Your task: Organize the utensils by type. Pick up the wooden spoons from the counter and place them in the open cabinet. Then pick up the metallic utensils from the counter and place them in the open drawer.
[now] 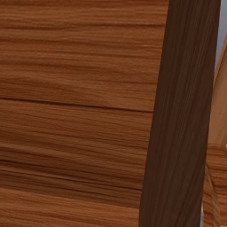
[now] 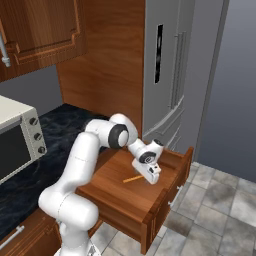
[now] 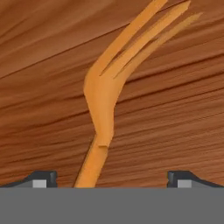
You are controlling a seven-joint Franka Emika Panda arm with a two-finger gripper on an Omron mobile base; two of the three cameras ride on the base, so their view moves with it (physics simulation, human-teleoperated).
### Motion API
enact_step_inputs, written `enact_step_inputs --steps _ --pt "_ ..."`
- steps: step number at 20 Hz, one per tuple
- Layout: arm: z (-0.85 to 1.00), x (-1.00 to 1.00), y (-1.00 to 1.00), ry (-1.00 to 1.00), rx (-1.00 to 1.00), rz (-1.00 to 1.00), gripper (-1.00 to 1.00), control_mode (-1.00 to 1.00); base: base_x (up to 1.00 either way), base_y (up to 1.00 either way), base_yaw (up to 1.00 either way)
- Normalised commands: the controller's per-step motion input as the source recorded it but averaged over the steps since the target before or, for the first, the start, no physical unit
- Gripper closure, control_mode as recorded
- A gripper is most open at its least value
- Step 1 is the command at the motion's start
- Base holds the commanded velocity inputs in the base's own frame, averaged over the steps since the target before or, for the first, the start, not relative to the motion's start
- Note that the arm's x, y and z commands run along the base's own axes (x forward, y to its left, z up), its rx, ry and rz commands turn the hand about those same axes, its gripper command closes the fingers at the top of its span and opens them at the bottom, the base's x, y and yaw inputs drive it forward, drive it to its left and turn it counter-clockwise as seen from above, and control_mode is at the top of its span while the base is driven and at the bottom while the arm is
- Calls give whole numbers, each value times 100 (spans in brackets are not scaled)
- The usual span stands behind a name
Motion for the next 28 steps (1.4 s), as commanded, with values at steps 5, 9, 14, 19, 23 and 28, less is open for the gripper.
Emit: enact_step_inputs --steps 5,9,14,19,23,28 --pt "55 19 3 -4 -2 0 -100 -100 0 0 0" --pt "100 -7 2 0 -14 0 -100 -100 0 0 0" --pt "89 -33 1 -1 -27 1 -100 -100 0 0 0" --pt "59 -63 3 -8 -30 9 -100 -100 0 0 0" --pt "64 -67 13 -12 -20 8 -100 -100 0 0 0" --pt "79 -51 5 -10 -9 4 -100 -100 0 0 0"
